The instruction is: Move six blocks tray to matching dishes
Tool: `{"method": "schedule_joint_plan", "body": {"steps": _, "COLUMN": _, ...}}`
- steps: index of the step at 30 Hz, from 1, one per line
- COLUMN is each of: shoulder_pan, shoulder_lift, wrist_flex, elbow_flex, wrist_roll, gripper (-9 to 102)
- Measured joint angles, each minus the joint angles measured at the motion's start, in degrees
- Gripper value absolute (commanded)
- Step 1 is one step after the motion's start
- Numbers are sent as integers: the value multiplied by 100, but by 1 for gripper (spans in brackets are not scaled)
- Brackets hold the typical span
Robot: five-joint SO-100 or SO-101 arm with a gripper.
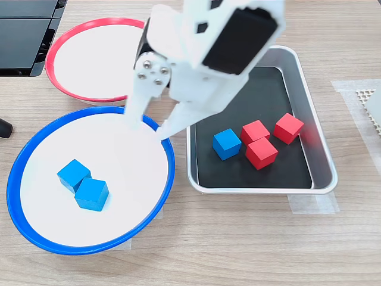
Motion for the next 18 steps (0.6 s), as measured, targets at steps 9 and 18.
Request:
{"method": "schedule_joint_plan", "body": {"steps": 9, "shoulder_pan": 334, "shoulder_lift": 1775, "wrist_flex": 984, "elbow_flex": 2268, "wrist_roll": -1283, "gripper": 11}}
{"method": "schedule_joint_plan", "body": {"steps": 18, "shoulder_pan": 466, "shoulder_lift": 1872, "wrist_flex": 1028, "elbow_flex": 2531, "wrist_roll": -2013, "gripper": 15}}
